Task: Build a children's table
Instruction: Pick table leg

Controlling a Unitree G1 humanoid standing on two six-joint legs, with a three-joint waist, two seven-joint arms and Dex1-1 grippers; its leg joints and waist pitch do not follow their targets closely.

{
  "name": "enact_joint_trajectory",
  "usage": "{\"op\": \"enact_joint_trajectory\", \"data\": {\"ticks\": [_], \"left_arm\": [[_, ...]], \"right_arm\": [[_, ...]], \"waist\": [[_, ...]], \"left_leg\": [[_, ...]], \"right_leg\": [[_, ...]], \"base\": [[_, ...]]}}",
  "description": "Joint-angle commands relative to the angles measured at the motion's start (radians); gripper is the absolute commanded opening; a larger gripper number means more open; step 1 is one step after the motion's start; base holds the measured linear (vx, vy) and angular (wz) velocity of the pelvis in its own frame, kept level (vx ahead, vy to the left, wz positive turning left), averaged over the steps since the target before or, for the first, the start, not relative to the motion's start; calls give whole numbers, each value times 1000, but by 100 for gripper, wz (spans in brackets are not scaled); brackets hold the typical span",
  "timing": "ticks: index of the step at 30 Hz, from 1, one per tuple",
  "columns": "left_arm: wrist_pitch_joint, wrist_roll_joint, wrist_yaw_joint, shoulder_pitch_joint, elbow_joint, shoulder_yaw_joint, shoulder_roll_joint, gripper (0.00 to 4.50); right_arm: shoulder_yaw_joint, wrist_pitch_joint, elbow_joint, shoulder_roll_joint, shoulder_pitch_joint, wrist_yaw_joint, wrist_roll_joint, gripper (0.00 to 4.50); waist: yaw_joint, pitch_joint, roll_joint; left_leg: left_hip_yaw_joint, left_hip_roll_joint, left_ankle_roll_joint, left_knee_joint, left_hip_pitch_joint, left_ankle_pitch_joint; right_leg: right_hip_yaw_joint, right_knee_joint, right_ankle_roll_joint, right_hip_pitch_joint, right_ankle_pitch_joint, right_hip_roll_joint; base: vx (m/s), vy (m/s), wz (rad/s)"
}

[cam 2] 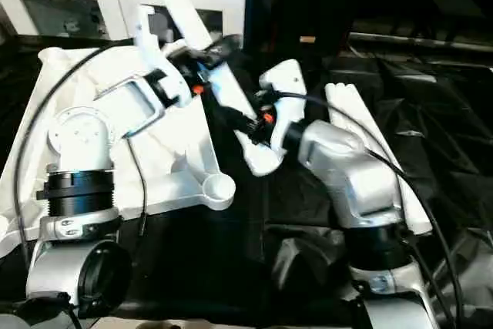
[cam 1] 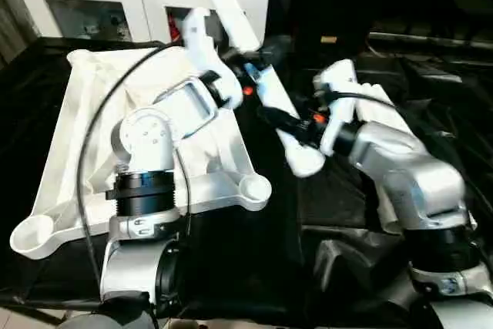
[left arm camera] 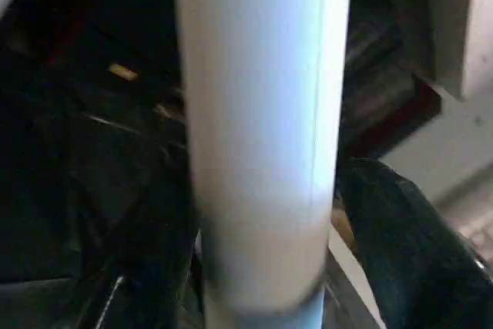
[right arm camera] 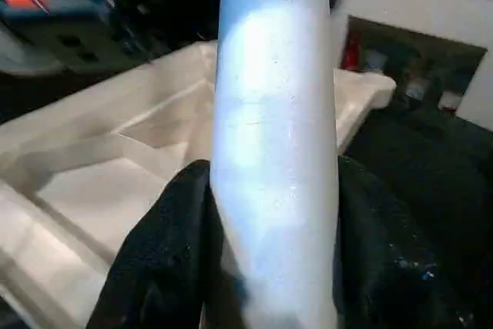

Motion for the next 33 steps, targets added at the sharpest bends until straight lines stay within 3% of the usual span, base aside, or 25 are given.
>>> {"op": "enact_joint_trajectory", "data": {"ticks": [1, 4, 5, 8, 9, 13, 20, 22, 26, 28, 31, 33], "left_arm": [[8, -7, 31, -15, -2, 12, -10, 282], [14, -25, 52, -18, -2, 29, -21, 264], [12, -21, 52, -17, -2, 23, -20, 238], [9, -33, 52, -12, -6, 18, -24, 239], [13, -38, 50, -9, -14, 15, -27, 201], [20, -48, 50, -4, -26, 15, -32, 192], [6, -67, 31, -8, -28, 21, -36, 180], [5, -64, 19, -7, -29, 15, -30, 179], [-4, -21, -92, 0, -37, -61, 33, 179], [-1, -10, -171, -3, -38, -104, 76, 179], [3, -1, -373, -14, -51, -203, 186, 179], [9, -12, -472, -20, -69, -241, 231, 179]], "right_arm": [[13, -26, 0, 9, -14, -17, -16, 184], [19, -33, 2, 18, -11, -22, -23, 184], [21, -36, 3, 21, -11, -24, -26, 184], [27, -50, 9, 28, -11, -27, -32, 184], [28, -53, 11, 30, -11, -28, -32, 184], [30, -55, 14, 31, -14, -25, -34, 184], [27, -57, 19, 37, -17, -18, -31, 184], [22, -51, 19, 41, -18, -23, -25, 240], [-39, 8, 5, 54, -23, 31, 85, 260], [-63, 43, 2, 33, -27, 75, 131, 298], [-100, 134, 9, -49, -37, 197, 220, 303], [-108, 188, 6, -89, -45, 256, 262, 332]], "waist": [[1, -81, 10], [1, -81, 11], [1, -80, 11], [1, -78, 10], [1, -77, 8], [0, -75, 10], [0, -77, 11], [1, -78, 10], [2, -78, 14], [3, -78, 16], [4, -77, 16], [4, -78, 17]], "left_leg": [[-24, 63, 47, -70, 8, 23], [-24, 65, 61, -69, 8, 29], [-24, 66, 63, -70, 8, 24], [-24, 67, 55, -72, 9, 4], [-23, 67, 51, -73, 10, -4], [-23, 66, 36, -75, 10, -30], [-23, 65, 30, -74, 9, -24], [-24, 65, 34, -73, 9, -14], [-25, 66, 49, -75, 11, -16], [-23, 66, 46, -75, 14, -15], [-22, 65, 43, -75, 15, -15], [-22, 65, 38, -74, 13, -5]], "right_leg": [[57, -52, -268, 66, 24, -88], [55, -48, -285, 68, 56, -90], [55, -50, -285, 67, 49, -90], [55, -52, -278, 68, 13, -92], [56, -54, -275, 68, -1, -91], [56, -59, -259, 67, -41, -92], [56, -57, -254, 68, -25, -91], [55, -54, -257, 68, -7, -90], [55, -53, -256, 67, -11, -90], [54, -53, -259, 65, -11, -89], [55, -52, -256, 67, -14, -88], [55, -48, -263, 69, 0, -90]], "base": [[0, 0, 0], [0, 0, 0], [0, 0, 0], [0, 0, 0], [0, 0, 0], [0, 0, 0], [0, 0, 0], [0, 0, 0], [0, 0, 0], [0, 0, 0], [0, 0, 0], [0, 0, 0]]}}
